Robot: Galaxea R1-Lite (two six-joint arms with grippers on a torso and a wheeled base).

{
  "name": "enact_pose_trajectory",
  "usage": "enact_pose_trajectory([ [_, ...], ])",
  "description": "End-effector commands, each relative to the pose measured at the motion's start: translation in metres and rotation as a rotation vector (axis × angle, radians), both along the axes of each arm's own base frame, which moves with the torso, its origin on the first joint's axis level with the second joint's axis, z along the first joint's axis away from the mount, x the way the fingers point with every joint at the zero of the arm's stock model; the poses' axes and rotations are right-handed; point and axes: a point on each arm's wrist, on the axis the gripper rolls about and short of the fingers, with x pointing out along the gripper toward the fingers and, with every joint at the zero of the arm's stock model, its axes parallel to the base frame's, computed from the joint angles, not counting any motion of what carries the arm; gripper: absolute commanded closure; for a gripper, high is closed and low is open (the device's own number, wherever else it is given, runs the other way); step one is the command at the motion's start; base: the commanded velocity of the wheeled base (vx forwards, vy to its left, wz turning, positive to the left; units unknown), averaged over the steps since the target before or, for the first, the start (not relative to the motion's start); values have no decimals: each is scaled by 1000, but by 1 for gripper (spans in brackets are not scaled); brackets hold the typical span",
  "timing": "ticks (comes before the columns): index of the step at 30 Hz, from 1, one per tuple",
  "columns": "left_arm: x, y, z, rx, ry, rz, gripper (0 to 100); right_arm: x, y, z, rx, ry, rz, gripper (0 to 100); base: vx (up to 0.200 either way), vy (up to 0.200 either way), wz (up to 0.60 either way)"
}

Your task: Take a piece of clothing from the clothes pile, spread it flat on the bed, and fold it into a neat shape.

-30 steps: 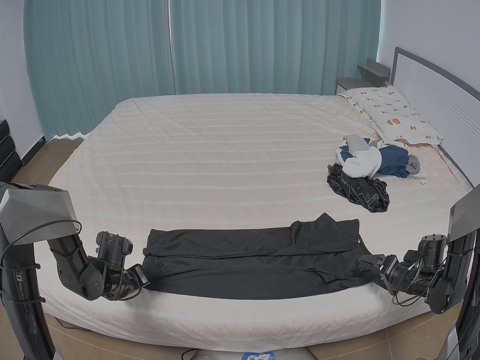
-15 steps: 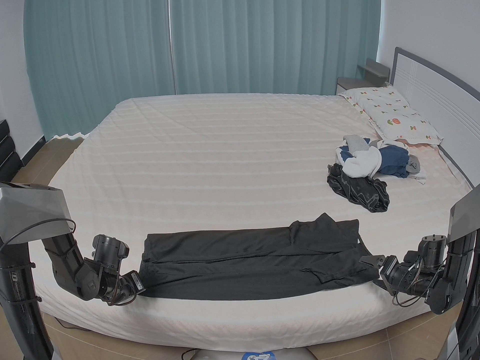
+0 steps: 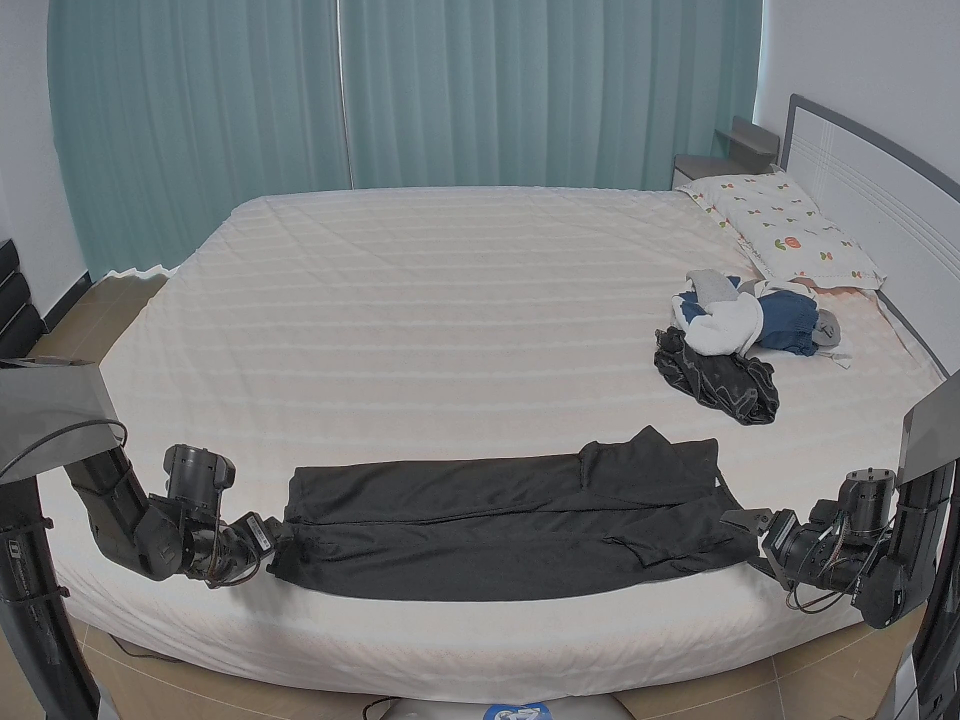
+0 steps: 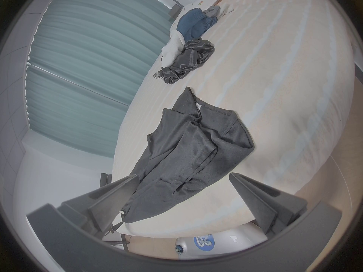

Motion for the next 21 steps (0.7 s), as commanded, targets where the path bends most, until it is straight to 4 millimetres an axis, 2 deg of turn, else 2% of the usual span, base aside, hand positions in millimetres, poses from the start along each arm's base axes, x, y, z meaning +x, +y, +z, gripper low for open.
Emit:
enact_pose_trajectory([
  [1,18,6,20,-81,-95,-5,0,2,0,2,-2,-22,2,0,0,0,0],
  [6,35,4,28,-128,-150,-20,0,2,1,1,-1,-16,4,0,0,0,0],
  [10,35,3,34,-129,-169,-30,0,2,0,0,-2,-13,2,0,0,0,0],
  [21,35,-12,14,-135,-110,-78,0,2,1,-1,-2,-12,5,0,0,0,0],
])
